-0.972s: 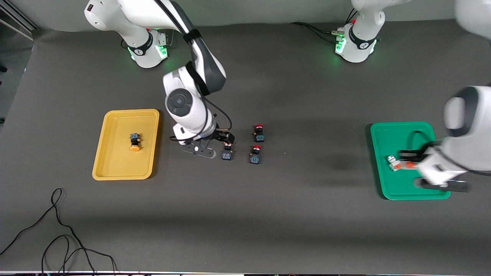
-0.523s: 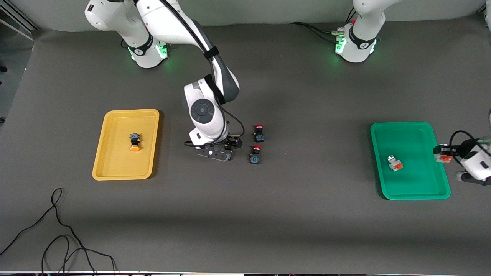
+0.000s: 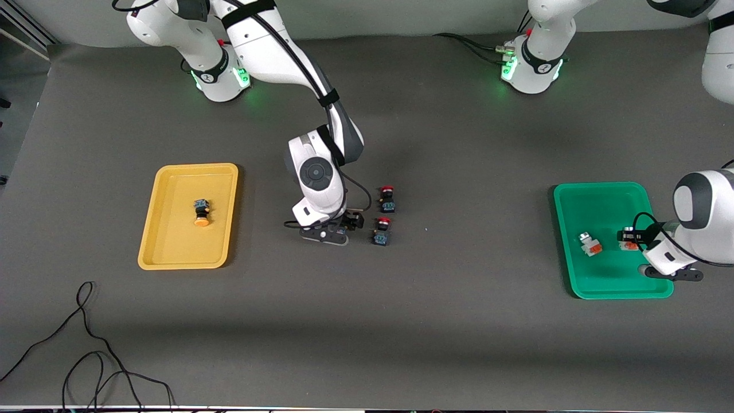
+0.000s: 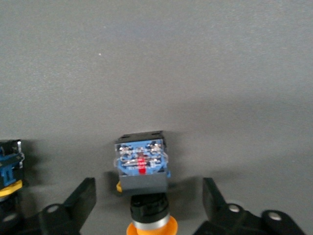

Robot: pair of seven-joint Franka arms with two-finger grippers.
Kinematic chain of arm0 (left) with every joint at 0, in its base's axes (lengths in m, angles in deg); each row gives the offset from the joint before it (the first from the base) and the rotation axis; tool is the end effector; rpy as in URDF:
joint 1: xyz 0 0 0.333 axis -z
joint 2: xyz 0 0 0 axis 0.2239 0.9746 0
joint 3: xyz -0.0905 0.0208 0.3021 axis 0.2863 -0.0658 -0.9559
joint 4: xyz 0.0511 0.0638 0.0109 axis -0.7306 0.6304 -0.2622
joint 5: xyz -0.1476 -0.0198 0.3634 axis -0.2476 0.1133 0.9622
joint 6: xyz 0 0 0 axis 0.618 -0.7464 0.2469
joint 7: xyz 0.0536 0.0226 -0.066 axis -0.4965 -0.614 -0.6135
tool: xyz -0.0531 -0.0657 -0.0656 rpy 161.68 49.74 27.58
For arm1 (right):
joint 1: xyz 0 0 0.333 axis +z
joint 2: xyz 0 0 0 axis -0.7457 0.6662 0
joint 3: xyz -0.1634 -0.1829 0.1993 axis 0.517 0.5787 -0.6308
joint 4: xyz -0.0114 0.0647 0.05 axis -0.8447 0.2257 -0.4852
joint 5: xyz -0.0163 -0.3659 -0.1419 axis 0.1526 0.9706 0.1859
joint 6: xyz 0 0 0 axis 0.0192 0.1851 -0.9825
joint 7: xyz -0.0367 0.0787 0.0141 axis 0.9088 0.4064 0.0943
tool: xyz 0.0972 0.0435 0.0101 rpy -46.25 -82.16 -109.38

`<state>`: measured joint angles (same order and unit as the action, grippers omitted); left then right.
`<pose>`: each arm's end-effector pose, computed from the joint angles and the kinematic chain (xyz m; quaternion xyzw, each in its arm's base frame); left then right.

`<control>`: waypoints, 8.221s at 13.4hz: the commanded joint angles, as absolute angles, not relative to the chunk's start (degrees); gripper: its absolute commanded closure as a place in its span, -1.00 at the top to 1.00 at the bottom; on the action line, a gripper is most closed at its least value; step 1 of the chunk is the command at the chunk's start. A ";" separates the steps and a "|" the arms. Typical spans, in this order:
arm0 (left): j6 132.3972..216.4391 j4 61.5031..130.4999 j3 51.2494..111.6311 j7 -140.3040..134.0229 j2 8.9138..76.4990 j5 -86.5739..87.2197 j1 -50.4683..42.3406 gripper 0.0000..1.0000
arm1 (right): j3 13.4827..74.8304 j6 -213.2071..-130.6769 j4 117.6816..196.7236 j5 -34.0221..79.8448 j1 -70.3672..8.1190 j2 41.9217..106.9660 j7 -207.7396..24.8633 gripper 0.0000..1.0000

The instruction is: Place green and yellow buttons in trays

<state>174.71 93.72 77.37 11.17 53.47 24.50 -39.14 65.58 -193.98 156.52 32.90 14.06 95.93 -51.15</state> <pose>0.6253 0.1616 0.2157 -0.9907 0.0262 0.1334 0.0106 0.5254 0.4136 0.1712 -0.9936 0.1127 -0.0096 0.0007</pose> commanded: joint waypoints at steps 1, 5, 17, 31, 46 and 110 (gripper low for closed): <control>176.17 93.68 76.56 7.28 54.87 25.66 -38.43 -0.18 | 65.78 -195.10 155.91 31.37 14.01 96.51 -52.05 -0.97; 175.13 92.36 76.74 6.91 54.71 25.40 -38.43 0.98 | 66.13 -194.40 155.91 31.46 13.74 94.58 -52.74 -1.00; 145.52 73.98 84.11 10.96 34.34 23.74 -37.90 0.98 | 88.96 -149.15 155.48 46.55 13.56 66.81 -80.83 -1.00; 139.35 74.25 65.50 6.74 21.92 16.45 -13.04 0.99 | 105.07 -190.06 185.78 50.88 13.30 67.06 -116.38 -1.00; 143.83 85.15 66.81 1.99 15.50 12.22 -12.85 0.99 | 95.59 -197.39 190.11 26.73 2.78 78.66 -126.19 -1.00; 145.85 84.09 66.28 0.32 18.40 9.93 -13.47 0.99 | 40.59 -128.83 133.40 59.22 -48.45 61.01 -87.55 0.99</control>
<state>145.85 84.39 66.41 0.09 18.79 9.69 -13.53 48.12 -128.56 130.54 56.78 -42.59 64.06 -89.68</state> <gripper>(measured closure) 0.004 0.000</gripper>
